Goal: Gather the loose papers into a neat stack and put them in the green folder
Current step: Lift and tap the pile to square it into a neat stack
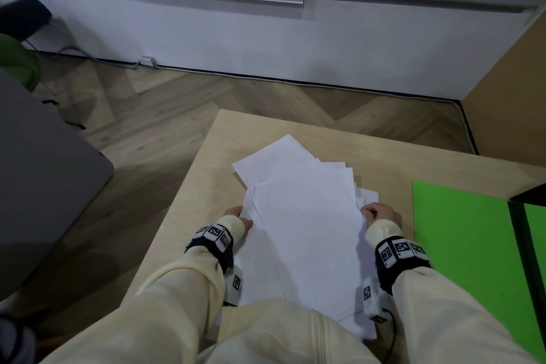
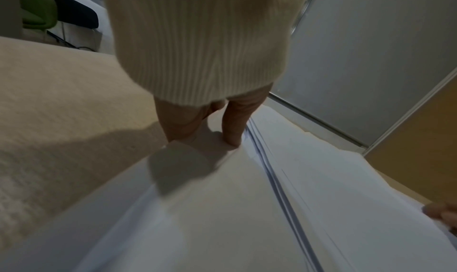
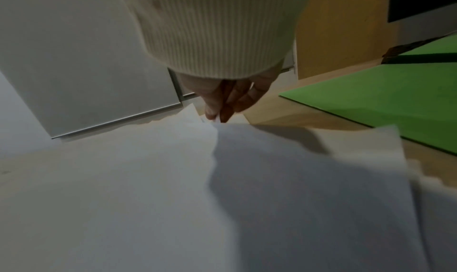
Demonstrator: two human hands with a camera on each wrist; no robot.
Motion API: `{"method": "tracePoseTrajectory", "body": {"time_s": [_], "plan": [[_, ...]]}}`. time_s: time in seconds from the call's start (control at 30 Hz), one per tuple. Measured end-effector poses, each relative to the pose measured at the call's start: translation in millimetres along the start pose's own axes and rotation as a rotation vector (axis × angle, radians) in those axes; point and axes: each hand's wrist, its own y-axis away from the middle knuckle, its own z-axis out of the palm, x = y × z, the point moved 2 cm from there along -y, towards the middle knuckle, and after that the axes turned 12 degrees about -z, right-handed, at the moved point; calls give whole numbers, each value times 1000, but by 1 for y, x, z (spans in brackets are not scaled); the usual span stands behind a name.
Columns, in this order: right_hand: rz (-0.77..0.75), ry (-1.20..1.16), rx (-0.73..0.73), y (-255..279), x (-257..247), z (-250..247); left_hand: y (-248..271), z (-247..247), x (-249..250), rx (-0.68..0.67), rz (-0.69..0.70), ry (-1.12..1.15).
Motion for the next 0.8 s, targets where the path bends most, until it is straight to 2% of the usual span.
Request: {"method": "tracePoseTrajectory", "body": {"time_s": [0.1, 0.17, 0.23, 0.37, 0.47, 0.53, 0.6, 0.7, 0.77, 0.8], "plan": [[69, -104, 30, 5, 6, 1, 0, 1, 1, 4, -10, 11], [128, -96, -25, 8, 7, 3, 0, 2, 0, 11, -15, 20], [149, -35, -206, 10, 7, 6, 0, 2, 0, 17, -29, 37], [199, 155, -660, 16, 3, 3, 0, 2, 1, 11, -60, 61], [189, 421, -916, 39, -17, -9, -1, 3, 1, 2, -74, 83], [215, 436, -1024, 55, -18, -1, -3, 5, 0, -15, -67, 117], [243, 342, -1058, 69, -10, 13, -7, 6, -1, -22, -42, 180], [299, 174, -999, 79, -8, 17, -8, 6, -3, -40, -43, 261], [297, 70, -864, 72, -8, 9, -7, 8, -3, -38, -64, 328], [289, 29, -708, 64, -5, 5, -7, 9, -4, -35, -78, 368]]}}
